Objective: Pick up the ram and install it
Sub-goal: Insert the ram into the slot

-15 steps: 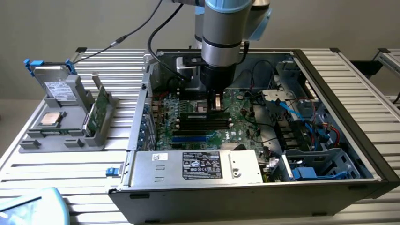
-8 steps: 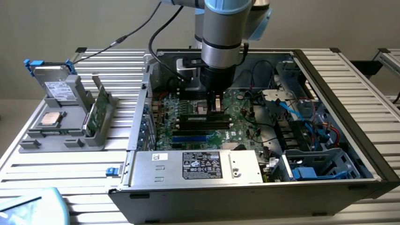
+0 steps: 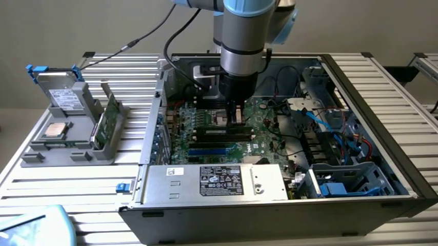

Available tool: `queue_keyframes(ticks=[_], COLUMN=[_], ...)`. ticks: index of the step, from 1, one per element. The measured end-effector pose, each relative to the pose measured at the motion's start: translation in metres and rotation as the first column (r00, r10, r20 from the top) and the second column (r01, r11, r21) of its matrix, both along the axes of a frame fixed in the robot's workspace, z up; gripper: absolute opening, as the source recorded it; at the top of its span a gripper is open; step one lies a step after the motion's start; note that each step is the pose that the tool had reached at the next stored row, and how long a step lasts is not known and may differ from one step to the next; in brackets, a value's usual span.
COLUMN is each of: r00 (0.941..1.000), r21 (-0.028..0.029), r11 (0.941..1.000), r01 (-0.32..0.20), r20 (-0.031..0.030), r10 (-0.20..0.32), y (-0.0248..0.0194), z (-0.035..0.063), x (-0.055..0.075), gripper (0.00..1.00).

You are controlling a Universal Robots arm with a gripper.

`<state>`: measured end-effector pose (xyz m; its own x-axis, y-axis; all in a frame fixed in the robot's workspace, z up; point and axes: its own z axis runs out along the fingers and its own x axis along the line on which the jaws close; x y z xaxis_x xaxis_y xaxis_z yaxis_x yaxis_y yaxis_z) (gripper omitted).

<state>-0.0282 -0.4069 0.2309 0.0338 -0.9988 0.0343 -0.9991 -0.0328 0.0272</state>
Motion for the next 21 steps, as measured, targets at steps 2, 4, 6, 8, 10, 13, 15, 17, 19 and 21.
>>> queue_keyframes(ticks=[2,4,6,8,10,13,15,17,19,21], r00=[1.0000,1.0000,1.0000,1.0000,1.0000,0.9999,0.9999,0.9999,0.9999,0.9999], r21=[-0.0029,-0.0057,-0.0064,-0.0063,-0.0065,-0.0078,-0.0087,-0.0093,-0.0099,-0.0111], r11=[1.0000,1.0000,1.0000,1.0000,1.0000,0.9999,0.9999,0.9999,0.9999,0.9999], r01=[0.000,0.000,-0.002,-0.003,-0.006,-0.012,-0.012,-0.013,-0.013,-0.013], r20=[0.0001,-0.0001,-0.0001,-0.0001,0.0000,0.0000,-0.0001,0.0000,0.0000,-0.0002], r10=[0.000,0.000,0.002,0.003,0.006,0.012,0.012,0.013,0.013,0.013], y=[0.0001,0.0004,0.0004,0.0004,0.0005,0.0007,0.0006,0.0008,0.0009,0.0008], z=[-0.0012,-0.0024,-0.0024,-0.0025,-0.0026,-0.0028,-0.0027,-0.0030,-0.0037,-0.0039], x=[0.0000,0.0000,0.0000,0.0000,0.0000,0.0000,0.0000,0.0000,-0.0001,-0.0001], gripper=[0.14,0.14,0.14,0.14,0.14,0.14,0.14,0.14,0.14,0.14])
